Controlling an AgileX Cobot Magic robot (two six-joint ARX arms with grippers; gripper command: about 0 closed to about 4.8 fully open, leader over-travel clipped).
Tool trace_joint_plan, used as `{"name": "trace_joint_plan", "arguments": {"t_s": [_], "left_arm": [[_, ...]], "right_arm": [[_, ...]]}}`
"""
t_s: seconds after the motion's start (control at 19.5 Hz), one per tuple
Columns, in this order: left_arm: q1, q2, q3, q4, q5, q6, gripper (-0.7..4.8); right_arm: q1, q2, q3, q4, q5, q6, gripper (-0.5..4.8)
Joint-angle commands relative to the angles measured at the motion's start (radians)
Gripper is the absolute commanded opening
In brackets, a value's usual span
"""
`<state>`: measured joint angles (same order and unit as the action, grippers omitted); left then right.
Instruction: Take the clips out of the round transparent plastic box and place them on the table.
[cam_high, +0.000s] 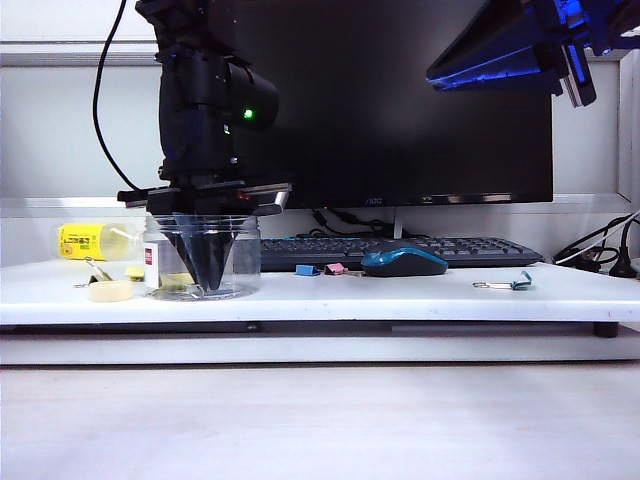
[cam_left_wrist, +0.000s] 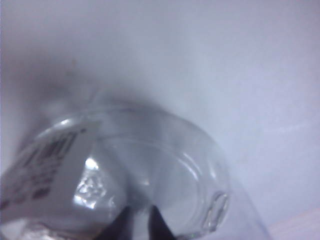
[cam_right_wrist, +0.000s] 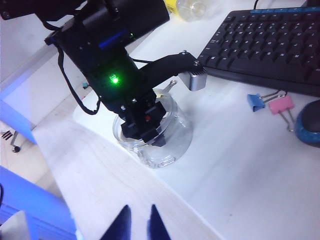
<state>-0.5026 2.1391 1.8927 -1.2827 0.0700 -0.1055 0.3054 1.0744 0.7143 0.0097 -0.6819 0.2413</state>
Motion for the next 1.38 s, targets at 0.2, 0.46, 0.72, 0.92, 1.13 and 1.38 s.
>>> {"name": "trace_joint_plan", "arguments": {"t_s": [0.2, 0.46, 0.72, 0.92, 1.13, 1.38], "left_arm": [[-0.002, 0.002, -0.002, -0.018, -0.034, 0.098, 1.65], [-0.002, -0.019, -0.002, -0.078, -0.154, 0.196, 1.65], [-0.002, -0.023, -0.002, -0.074, -0.19, 0.219, 1.64], [-0.005, -0.031, -0.002, -0.072, -0.19, 0.243, 1.6], [-0.005, -0.054, 0.0, -0.07, -0.19, 0.288, 1.48], [-0.005, -0.06, 0.063, -0.108, -0.174, 0.297, 1.0]], "right_arm": [[0.001, -0.001, 0.003, 0.015, 0.011, -0.011, 0.53], [0.001, -0.001, 0.002, 0.018, 0.032, -0.011, 0.53], [0.001, -0.001, 0.002, 0.018, 0.035, -0.011, 0.53], [0.001, -0.001, 0.003, 0.018, 0.035, -0.011, 0.53], [0.001, -0.001, 0.002, 0.018, 0.035, -0.011, 0.53], [0.001, -0.001, 0.002, 0.017, 0.034, -0.011, 0.53]]}}
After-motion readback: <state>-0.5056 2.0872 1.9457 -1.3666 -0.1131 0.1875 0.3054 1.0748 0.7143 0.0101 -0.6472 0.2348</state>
